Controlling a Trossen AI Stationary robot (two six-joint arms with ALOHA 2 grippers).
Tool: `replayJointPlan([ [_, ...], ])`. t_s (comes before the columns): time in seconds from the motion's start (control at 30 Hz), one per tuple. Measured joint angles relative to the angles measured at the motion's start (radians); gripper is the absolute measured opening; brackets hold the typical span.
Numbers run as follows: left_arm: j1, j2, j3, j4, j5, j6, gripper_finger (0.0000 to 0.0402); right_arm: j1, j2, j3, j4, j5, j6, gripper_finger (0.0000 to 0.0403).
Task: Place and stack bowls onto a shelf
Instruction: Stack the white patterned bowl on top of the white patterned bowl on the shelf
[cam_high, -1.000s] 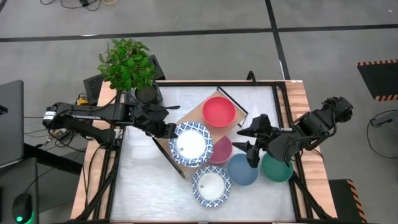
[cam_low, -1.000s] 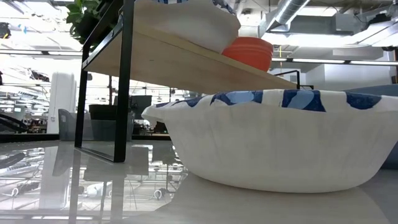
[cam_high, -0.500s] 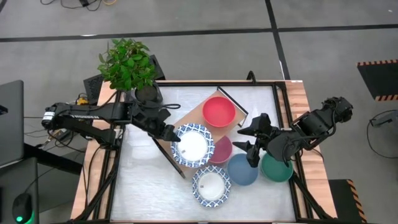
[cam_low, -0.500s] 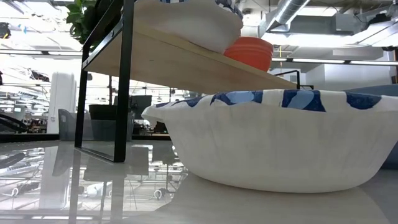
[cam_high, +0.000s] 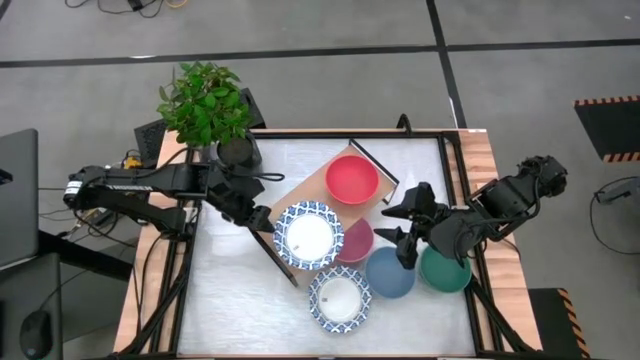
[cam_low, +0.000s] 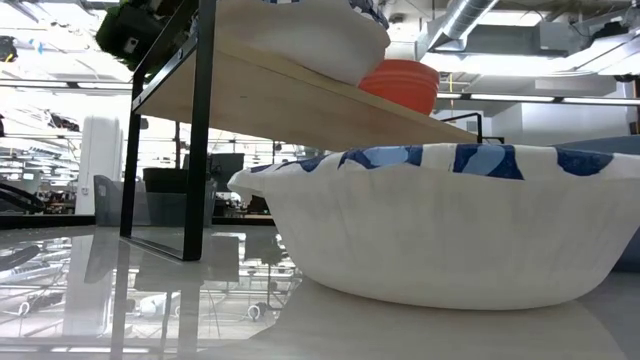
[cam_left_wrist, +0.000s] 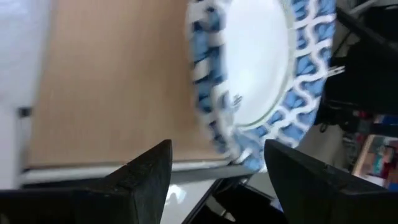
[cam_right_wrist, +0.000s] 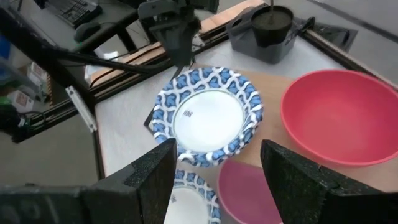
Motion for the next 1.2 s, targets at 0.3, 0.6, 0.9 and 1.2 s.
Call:
replayJointPlan([
  [0.3, -0.002, -0.099, 0.028, -0.04, 0.002, 0.035, 0.0238, 0.066, 0.152, 0.002, -0.004, -0.22, -0.03, 0.026],
  [0.6, -0.071, -0.185, 0.164, -0.033, -0.248, 0.106, 0.0238, 0.071, 0.374, 0.0, -0.015, -0.163, -0.301, 0.026],
  [0.9, -0.165, -0.208, 0.19, -0.033, -0.342, 0.073, 0.0238, -0.068, 0.508, 0.0, -0.006, -0.255, -0.451, 0.026],
  [1.2, -0.237, -0.196, 0.19, -0.035, -0.414, 0.066, 0.0238, -0.182, 0.497, 0.0, 0.076, -0.258, -0.503, 0.026],
])
